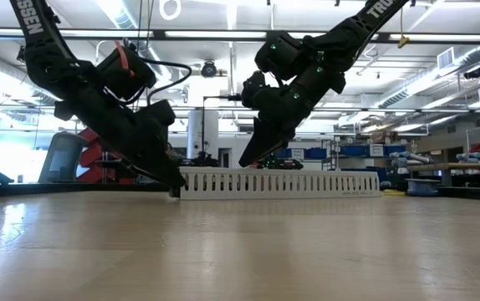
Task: Ziptie cables
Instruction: Close the white cable duct with the white cable duct cover, then return to Home Position
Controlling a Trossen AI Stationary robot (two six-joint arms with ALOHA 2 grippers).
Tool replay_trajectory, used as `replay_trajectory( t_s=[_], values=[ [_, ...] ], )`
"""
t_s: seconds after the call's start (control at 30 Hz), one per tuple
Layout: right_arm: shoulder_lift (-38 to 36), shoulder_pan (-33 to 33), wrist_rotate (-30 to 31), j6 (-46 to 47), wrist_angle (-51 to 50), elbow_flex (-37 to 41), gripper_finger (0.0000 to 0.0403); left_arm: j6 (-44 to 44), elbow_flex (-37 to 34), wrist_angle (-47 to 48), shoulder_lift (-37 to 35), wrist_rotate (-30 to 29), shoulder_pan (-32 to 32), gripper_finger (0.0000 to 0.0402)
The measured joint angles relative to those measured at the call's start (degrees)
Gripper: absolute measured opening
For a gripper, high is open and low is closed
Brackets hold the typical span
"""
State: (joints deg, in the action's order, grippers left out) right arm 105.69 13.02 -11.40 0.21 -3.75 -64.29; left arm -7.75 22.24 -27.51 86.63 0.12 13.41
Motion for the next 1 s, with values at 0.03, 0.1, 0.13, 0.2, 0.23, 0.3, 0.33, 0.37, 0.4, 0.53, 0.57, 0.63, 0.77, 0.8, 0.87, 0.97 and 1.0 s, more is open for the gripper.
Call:
replay_trajectory(
  t_s=[0.03,0.1,0.13,0.2,0.23,0.3,0.33,0.37,0.4,0.53,0.57,0.63,0.77,0.8,0.87,0.97,1.0],
  values=[
    [0.0,0.0,0.0,0.0,-0.1,0.0,0.0000,0.0,0.0,0.0,0.0,0.4,0.0,0.0272],
    [0.0,0.0,0.0,-0.2,-0.2,0.0,0.0000,0.0,0.0,0.0,-0.1,0.6,0.0,0.0282],
    [0.0,0.0,0.0,-0.3,-0.2,0.0,0.0000,0.0,0.0,0.0,-0.1,0.5,0.0,0.0288],
    [0.0,0.0,0.0,-0.3,-0.2,0.0,0.0000,0.0,0.0,0.0,-0.1,0.5,0.0,0.0299],
    [0.0,0.0,0.0,-0.3,-0.2,0.0,0.0000,0.0,0.0,0.0,-0.1,0.5,0.0,0.0303],
    [0.0,0.0,0.0,-0.3,-0.2,0.0,0.0000,0.2,0.0,0.4,-0.1,0.6,0.0,0.0309],
    [0.0,0.0,0.0,-0.3,-0.3,0.0,0.0000,0.2,0.0,1.1,-0.3,0.9,0.0,0.0311],
    [0.0,0.0,0.0,-0.3,-0.4,0.0,0.0000,0.2,0.0,2.6,-0.8,1.4,0.0,0.0311],
    [0.0,0.0,0.0,-0.3,-0.5,0.0,0.0000,0.2,0.0,4.1,-1.5,1.9,0.1,0.0312],
    [0.0,0.0,0.0,-0.3,-1.3,0.0,0.0000,0.0,0.1,13.0,-6.3,2.1,0.1,0.0312],
    [0.0,0.0,0.0,-0.3,-1.3,0.0,0.0000,0.0,0.1,14.2,-7.5,2.1,0.1,0.0312],
    [0.0,0.0,0.0,-0.3,-1.3,0.0,0.0000,-0.2,0.1,17.6,-10.7,2.1,0.1,0.0312],
    [-0.1,0.0,-0.1,-0.3,-2.0,0.0,0.0000,-0.2,0.1,23.5,-17.4,2.1,0.1,0.0312],
    [-0.1,0.0,-0.2,-0.3,-2.2,0.0,0.0000,-0.2,0.1,25.2,-19.3,2.1,0.1,0.0312],
    [-0.4,0.0,-0.7,-0.3,-3.8,0.0,0.0000,-0.2,0.1,26.6,-22.3,1.9,0.1,0.0312],
    [-1.5,0.5,-0.9,-0.4,-5.4,0.2,0.0000,0.5,-0.5,27.6,-26.9,1.1,0.1,0.0312],
    [-2.1,0.7,-0.9,-0.4,-5.3,0.7,0.0000,1.1,-0.9,26.8,-28.1,1.1,0.1,0.0312]
  ],
)
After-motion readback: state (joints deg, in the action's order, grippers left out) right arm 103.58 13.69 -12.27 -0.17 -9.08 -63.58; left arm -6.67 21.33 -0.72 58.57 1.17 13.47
